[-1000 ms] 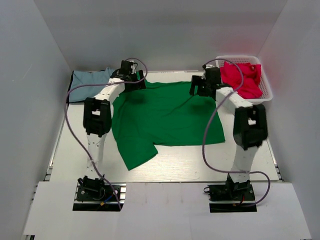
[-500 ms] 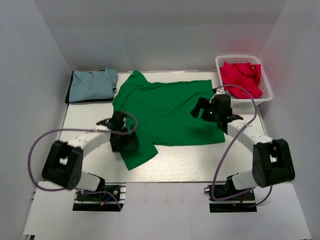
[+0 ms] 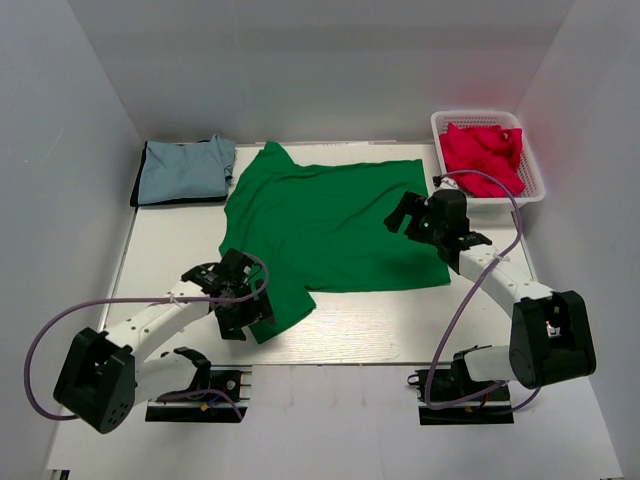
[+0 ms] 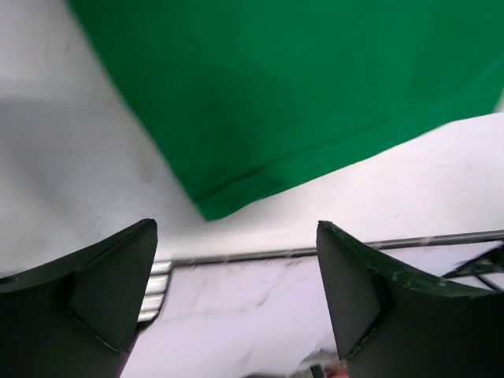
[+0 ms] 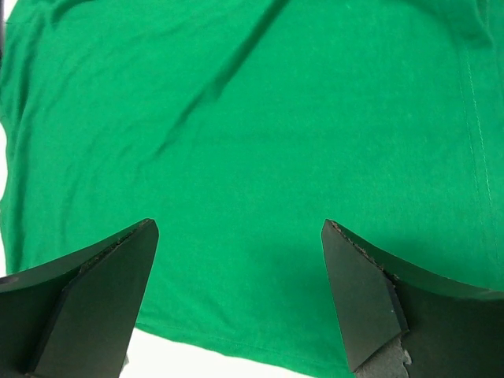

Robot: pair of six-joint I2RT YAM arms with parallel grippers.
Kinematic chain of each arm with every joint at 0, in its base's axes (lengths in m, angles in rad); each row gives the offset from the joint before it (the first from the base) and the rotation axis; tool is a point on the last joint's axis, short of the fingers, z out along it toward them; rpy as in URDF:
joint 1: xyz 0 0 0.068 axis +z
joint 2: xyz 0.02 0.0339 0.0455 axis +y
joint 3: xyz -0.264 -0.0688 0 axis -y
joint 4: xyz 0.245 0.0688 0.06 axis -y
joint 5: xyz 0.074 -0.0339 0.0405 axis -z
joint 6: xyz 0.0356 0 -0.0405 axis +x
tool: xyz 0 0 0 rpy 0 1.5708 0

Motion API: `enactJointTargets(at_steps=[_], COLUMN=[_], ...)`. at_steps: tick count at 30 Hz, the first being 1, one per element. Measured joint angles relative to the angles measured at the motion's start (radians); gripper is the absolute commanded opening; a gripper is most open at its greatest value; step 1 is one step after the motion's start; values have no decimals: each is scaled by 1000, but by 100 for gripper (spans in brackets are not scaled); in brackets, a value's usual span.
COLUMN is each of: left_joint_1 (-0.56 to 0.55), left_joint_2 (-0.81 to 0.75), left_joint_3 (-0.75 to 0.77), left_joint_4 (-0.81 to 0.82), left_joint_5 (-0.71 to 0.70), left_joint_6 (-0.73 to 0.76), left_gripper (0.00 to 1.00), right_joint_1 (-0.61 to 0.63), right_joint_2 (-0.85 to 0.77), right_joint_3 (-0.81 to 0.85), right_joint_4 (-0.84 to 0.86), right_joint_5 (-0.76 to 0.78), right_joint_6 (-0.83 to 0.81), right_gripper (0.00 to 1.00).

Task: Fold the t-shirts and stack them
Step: Flatten out the tshirt, then grap the side of the flattened tshirt closest away from the robot with both arms

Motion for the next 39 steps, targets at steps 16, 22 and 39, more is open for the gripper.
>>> enactJointTargets(at_steps=[16,22,39], left_joint_1=[-64,-68,-68], left_joint_2=[160,208,203], left_joint_3=[-19,-2,1], left_joint_4=[27,50,43], left_joint_5=[13,32,27], left_joint_6=[-53,-61,-49], left_gripper=[38,0,0], right_joint_1=[-14,-14,-109], right_joint_2=[17,10,-95], right_joint_3=[-2,-37,-145], right_joint_4=[-104,-132,-419], right_joint_5=[6,20,206], right_joint_6=[81,95,105], right_gripper=[90,90,90])
